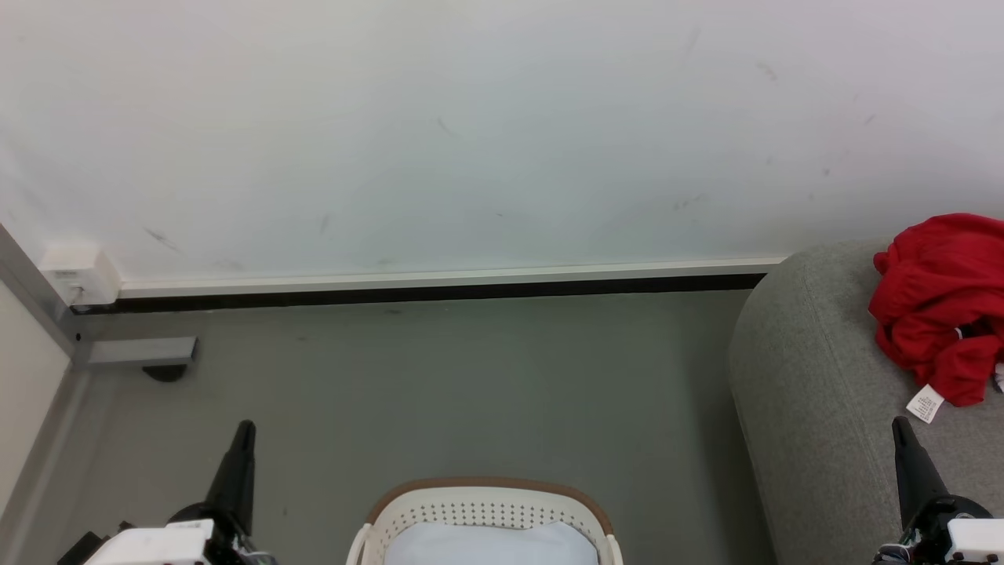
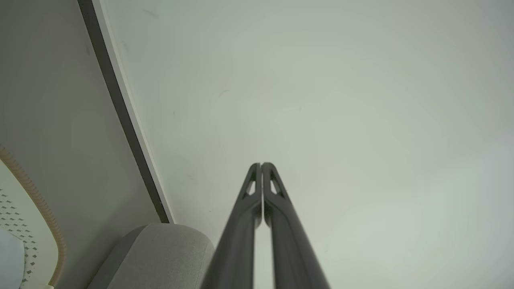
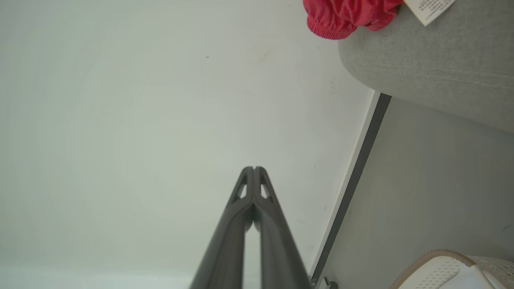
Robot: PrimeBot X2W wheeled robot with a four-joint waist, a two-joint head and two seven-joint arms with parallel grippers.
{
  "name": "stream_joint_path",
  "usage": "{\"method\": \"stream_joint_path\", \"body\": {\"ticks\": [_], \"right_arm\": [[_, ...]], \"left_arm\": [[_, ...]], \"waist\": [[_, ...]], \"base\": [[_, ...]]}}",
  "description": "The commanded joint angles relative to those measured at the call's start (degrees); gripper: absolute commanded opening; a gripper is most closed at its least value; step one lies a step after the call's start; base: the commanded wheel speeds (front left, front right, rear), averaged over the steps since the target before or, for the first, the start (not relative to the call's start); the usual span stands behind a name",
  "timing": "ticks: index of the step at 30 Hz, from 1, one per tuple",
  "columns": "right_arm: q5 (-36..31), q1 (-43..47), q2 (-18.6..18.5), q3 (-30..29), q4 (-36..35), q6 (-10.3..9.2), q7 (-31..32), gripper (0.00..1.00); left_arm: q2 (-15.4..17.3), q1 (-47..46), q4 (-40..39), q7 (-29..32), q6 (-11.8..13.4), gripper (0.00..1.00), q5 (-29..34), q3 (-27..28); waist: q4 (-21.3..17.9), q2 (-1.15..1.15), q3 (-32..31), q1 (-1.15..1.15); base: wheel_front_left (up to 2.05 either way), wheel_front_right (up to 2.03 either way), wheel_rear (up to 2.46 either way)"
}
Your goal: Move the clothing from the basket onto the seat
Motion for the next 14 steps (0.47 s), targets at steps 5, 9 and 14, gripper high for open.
{"method": "stream_joint_path", "body": {"ticks": [5, 9, 14], "right_arm": [[-0.21, -0.7, 0.04, -0.25, 0.13, -0.12, 0.23, 0.0], [-0.21, -0.71, 0.04, -0.26, 0.13, -0.12, 0.23, 0.0], [-0.22, -0.71, 0.04, -0.26, 0.13, -0.12, 0.24, 0.0]], "left_arm": [[0.12, -0.48, -0.01, 0.19, -0.25, 0.0, -0.81, 0.13], [0.12, -0.48, -0.02, 0.19, -0.25, 0.0, -0.81, 0.13], [0.12, -0.48, -0.02, 0.19, -0.25, 0.0, -0.81, 0.13]], "waist": [[0.0, 0.0, 0.0, 0.0], [0.0, 0.0, 0.0, 0.0], [0.0, 0.0, 0.0, 0.0]], "base": [[0.0, 0.0, 0.0], [0.0, 0.0, 0.0], [0.0, 0.0, 0.0]]}}
